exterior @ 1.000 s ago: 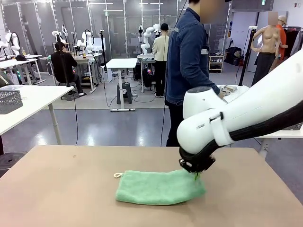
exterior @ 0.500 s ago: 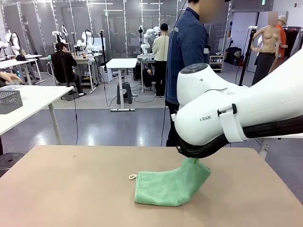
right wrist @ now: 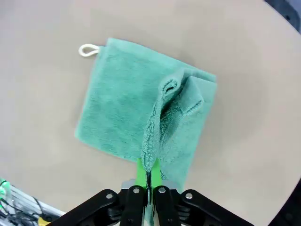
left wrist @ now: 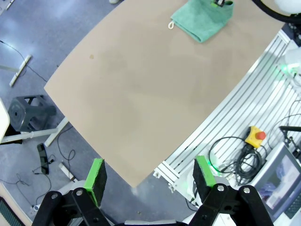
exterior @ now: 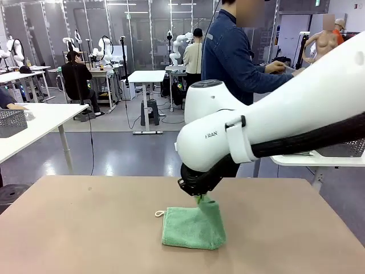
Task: Fold the towels and place them in the basket.
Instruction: When a person lays out a Towel with hook on the table, fold it in half twice.
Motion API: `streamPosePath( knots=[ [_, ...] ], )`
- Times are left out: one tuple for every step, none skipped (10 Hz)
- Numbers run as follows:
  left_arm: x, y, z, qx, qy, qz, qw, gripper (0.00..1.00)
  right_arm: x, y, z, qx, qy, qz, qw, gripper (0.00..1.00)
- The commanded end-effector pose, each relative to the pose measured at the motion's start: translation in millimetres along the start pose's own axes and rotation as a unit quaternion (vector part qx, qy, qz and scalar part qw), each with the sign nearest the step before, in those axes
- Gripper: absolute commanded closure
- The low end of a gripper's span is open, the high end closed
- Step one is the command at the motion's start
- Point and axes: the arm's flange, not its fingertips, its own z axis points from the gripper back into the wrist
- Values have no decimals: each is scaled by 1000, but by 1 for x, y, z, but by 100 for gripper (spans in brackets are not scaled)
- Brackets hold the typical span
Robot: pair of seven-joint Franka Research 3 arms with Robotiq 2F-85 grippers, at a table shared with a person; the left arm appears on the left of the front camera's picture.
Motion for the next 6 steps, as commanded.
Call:
streamPosePath(
  knots=[
    [0, -1, 0, 0, 0, 0, 1000, 7, 20, 17, -11, 24, 20, -12, 999, 100],
    [0, -1, 0, 0, 0, 0, 1000, 7, 28, 23, -18, 41, 24, -19, 999, 100],
    [0, -1, 0, 0, 0, 0, 1000, 7, 36, 29, -27, 44, 38, -18, 998, 100],
    [0, -1, 0, 0, 0, 0, 1000, 7, 43, 34, -37, 47, 47, -25, 998, 100],
    [0, -1, 0, 0, 0, 0, 1000, 7, 52, 39, -47, 53, 54, -24, 997, 100],
    [0, -1, 0, 0, 0, 0, 1000, 7, 53, 44, -54, 52, 60, -22, 997, 86]
  ],
)
